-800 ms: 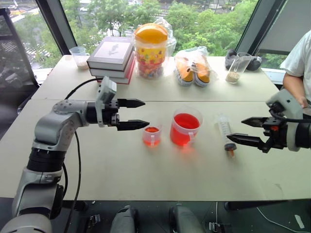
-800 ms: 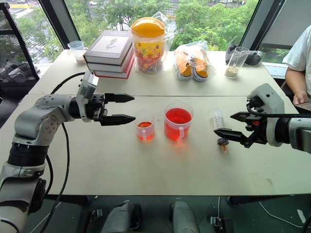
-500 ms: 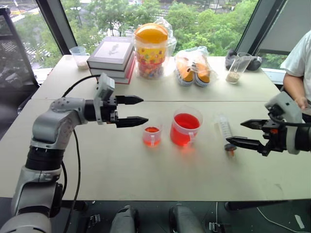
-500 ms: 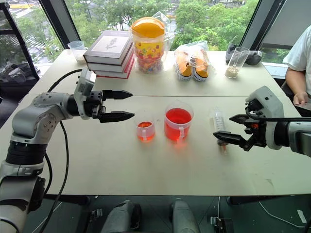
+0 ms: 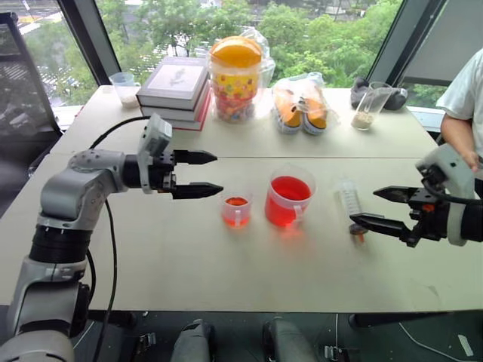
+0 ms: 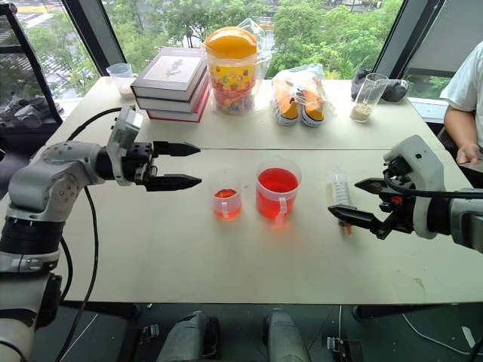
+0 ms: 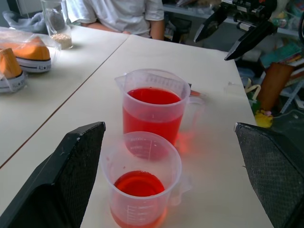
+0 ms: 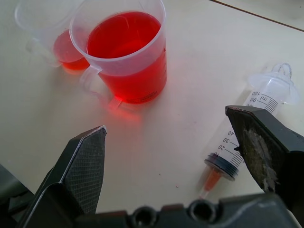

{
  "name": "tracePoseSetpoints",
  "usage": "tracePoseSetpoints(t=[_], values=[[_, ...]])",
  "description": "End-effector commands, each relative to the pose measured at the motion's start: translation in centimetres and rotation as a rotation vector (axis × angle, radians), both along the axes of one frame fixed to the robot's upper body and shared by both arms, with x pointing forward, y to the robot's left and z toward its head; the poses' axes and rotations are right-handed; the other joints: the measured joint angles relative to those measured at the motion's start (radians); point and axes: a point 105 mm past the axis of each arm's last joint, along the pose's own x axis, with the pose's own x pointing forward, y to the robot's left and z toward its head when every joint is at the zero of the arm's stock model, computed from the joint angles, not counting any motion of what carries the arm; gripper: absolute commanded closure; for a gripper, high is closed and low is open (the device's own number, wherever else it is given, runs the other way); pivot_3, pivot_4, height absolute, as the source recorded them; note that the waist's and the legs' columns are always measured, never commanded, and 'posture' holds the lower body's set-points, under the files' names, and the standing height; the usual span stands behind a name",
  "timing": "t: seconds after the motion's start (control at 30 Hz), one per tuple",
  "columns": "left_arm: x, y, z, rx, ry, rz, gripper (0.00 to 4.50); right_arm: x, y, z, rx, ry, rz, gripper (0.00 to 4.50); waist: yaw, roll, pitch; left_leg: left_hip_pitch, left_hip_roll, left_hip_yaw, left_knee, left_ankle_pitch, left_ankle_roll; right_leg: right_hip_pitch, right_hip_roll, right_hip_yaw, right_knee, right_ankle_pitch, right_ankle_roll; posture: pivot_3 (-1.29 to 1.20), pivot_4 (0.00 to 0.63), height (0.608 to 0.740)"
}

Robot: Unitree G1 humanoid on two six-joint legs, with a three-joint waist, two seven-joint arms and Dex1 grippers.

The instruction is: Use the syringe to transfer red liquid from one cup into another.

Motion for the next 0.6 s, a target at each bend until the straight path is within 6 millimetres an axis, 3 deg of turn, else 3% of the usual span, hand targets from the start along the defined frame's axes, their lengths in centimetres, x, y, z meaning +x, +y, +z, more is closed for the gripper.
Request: tracePoseSetpoints(t=[0.03, 0.37, 0.47, 0.6], values=[[-0.1, -0.1, 1.3, -0.005, -0.053, -0.010, 0.00, 0.1, -0.1, 0.2, -0.016, -0.003, -0.021, 0.11, 0.000, 0.000, 0.000, 0.000, 0.000, 0.000, 0.000, 0.000, 0.000, 0.000, 0.000, 0.000, 0.000, 0.000, 0.000, 0.00, 0.150, 0.740], [0.2, -1.3, 0.9, -0.024, -0.067, -0.036, 0.00, 5.7, -3.2, -0.9, 0.105, 0.106, -0.327, 0.11, -0.004, 0.000, 0.000, 0.000, 0.000, 0.001, 0.003, 0.000, 0.000, 0.000, 0.000, 0.001, 0.001, 0.000, -0.001, 0.00, 0.150, 0.740], [0.3, -2.0, 0.9, -0.040, -0.076, -0.048, 0.00, 8.9, -4.0, -2.4, 0.193, 0.215, -0.477, 0.11, -0.007, 0.000, 0.000, -0.001, 0.000, 0.001, 0.004, 0.000, 0.001, -0.001, 0.000, 0.001, 0.001, 0.000, -0.001, 0.00, 0.150, 0.740], [-0.3, -2.1, 0.5, -0.048, -0.072, -0.056, 0.00, 10.8, -4.6, -4.8, 0.167, 0.319, -0.567, 0.11, -0.004, 0.000, 0.000, -0.002, 0.001, 0.001, 0.006, -0.001, 0.002, -0.001, 0.000, 0.001, 0.002, 0.000, -0.001, 0.00, 0.150, 0.740]])
